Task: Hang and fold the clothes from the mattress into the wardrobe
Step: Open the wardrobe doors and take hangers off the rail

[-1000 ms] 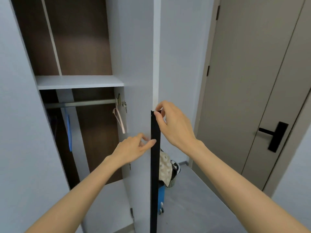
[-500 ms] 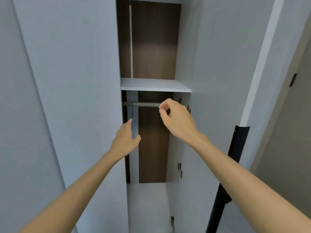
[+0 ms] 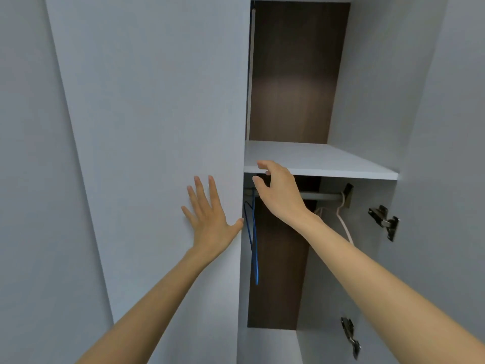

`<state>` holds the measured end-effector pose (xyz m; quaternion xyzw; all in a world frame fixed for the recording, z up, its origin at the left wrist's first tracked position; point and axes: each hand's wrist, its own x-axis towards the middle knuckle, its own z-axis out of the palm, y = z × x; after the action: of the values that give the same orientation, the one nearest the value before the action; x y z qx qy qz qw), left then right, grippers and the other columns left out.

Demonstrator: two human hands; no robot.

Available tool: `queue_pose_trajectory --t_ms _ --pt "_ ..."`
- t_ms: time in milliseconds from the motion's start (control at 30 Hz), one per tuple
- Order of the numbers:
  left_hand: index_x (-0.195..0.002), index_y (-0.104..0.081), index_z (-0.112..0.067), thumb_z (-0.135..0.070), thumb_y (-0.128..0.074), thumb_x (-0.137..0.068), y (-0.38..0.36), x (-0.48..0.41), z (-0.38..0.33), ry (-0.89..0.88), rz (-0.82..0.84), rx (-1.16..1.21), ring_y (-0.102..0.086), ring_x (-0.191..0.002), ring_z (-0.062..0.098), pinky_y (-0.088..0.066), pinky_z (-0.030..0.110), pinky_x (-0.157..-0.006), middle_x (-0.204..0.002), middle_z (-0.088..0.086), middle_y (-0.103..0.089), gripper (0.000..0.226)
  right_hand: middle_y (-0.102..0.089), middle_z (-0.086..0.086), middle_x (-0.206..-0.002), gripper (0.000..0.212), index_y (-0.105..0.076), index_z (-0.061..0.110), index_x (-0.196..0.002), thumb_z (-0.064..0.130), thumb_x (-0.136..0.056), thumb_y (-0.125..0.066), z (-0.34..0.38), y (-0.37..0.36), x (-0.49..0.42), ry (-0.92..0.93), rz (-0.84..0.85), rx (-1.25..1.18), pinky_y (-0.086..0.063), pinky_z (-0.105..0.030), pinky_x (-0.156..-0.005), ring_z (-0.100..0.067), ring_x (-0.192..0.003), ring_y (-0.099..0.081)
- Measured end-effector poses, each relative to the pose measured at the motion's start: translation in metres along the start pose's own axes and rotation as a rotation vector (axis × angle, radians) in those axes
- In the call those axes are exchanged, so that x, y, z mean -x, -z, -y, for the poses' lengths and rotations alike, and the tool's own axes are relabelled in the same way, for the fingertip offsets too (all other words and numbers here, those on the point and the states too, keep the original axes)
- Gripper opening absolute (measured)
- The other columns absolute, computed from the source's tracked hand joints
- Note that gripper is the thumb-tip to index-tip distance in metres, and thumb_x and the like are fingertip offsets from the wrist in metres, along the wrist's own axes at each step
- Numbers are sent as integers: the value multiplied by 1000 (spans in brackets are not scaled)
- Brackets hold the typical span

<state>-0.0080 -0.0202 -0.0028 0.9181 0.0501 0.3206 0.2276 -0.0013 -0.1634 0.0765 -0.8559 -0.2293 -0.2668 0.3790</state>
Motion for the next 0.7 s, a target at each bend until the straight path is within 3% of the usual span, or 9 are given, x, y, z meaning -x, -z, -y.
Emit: queue_pose_trajectory --t_ms 133,267,433,567,700 --pt "-141 34 -26 -70 -64 -68 -20 -40 7 -30 -104 -37 29 -140 30 8 59 -110 -151 7 36 130 -50 0 -139 47 -39 14 -143 25 -99 -50 -4 -28 -49 -21 -18 -75 -37 -26 -102 -14 -125 -45" --pt "-149 17 -20 -77 -67 -56 -34 -58 10 -33 -171 -96 18 -143 37 7 64 -108 -157 14 19 138 -60 4 -111 36 -52 10 -132 19 -97 -53 -9 -41 -70 -50 -29 -202 -41 2 -72 2 -89 -54" --pt "-152 3 -14 -64 -74 -55 -44 -59 8 -21 -223 -115 9 -143 43 -1 68 -108 -157 20 7 134 -58 6 -96 30 -57 8 -121 22 -94 -58 -13 -42 -78 -94 -20 -247 -42 2 -64 1 -80 -54" --pt "-151 8 -12 -59 -75 -57 -40 -49 -1 11 -217 -103 10 -143 43 -3 66 -110 -157 20 10 134 -57 6 -92 31 -56 6 -120 22 -94 -59 -11 -37 -72 -90 0 -247 -41 2 -60 -1 -77 -54" --pt "-145 26 -17 -54 -73 -61 -22 -27 -6 3 -183 -59 23 -141 38 4 63 -111 -154 14 26 135 -58 6 -94 33 -57 8 -121 25 -92 -61 2 -26 -52 -43 9 -236 -38 4 -59 -1 -76 -53"
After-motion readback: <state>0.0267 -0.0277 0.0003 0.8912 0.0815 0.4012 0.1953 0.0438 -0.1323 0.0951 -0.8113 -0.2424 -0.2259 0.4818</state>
